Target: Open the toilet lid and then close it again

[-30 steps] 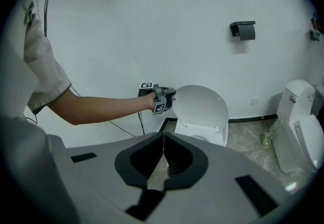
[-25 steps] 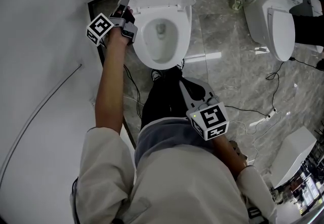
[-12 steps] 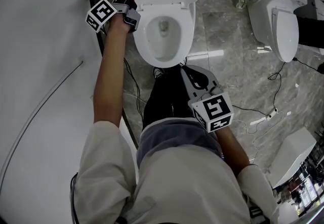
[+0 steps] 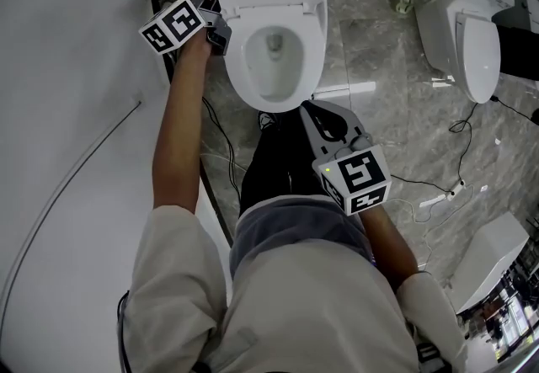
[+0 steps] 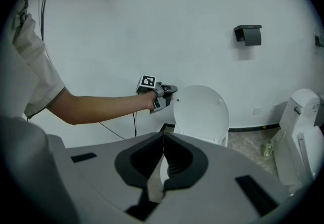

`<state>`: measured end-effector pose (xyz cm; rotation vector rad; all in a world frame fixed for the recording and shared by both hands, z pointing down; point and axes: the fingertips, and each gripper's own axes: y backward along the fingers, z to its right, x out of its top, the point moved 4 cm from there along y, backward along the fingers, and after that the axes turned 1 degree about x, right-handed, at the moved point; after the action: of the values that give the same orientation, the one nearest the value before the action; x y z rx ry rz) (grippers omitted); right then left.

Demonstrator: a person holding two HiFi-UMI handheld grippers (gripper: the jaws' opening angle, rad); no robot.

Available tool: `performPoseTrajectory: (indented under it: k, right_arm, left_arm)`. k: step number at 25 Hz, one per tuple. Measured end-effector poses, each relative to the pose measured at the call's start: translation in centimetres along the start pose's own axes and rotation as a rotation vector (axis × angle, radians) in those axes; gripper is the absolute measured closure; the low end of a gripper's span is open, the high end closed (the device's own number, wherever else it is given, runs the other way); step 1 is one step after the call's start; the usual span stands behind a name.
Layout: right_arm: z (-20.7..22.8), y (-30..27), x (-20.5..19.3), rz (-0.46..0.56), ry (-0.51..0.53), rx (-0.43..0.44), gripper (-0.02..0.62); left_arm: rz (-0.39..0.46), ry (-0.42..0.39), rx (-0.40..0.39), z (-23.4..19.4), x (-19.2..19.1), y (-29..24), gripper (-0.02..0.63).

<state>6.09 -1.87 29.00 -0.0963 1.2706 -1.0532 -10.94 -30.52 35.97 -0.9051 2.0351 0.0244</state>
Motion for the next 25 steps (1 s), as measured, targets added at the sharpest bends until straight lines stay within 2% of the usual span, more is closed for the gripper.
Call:
performPoseTrajectory:
  k: [3, 8, 12, 14, 19, 22, 25]
  right_arm:
    - [0.1, 0.0, 0.0, -0.004, 0.000, 0.004, 0.586]
    - [0.5, -0.1, -0.1, -0.008, -0.006, 0.005, 0.584]
    - [1.2, -0.1, 0.0, -0.010, -0.011, -0.004, 0.586]
    - [1.5, -0.2, -0.1, -0.011, -0.016, -0.009, 0.584]
    - [2.0, -0.6, 0.1, -0.020, -0.025, -0.011, 0.584]
    - [2.2, -0.7, 0.2, -0.022, -0.024, -0.012, 0.584]
    - [2.5, -0.7, 0.1, -0.023, -0.028, -0.016, 0.584]
  left_arm:
    - [-0.052, -0.198, 0.012, 1.1, 1.0, -0.5, 0.600]
    - [-0.139, -0.458, 0.040, 1.9, 2.1, -1.5, 0.600]
    - [-0.210, -0.720, 0.054, 2.6, 2.7, -2.7, 0.598]
    - [-0.249, -0.819, 0.050, 2.7, 2.8, -3.2, 0.598]
    - [-0.315, -0.978, 0.045, 2.9, 3.1, -4.8, 0.588]
    - [-0.375, -1.065, 0.032, 2.8, 2.9, -5.7, 0.508]
    - [-0.450, -1.140, 0.008, 2.4, 2.4, -6.9, 0.492]
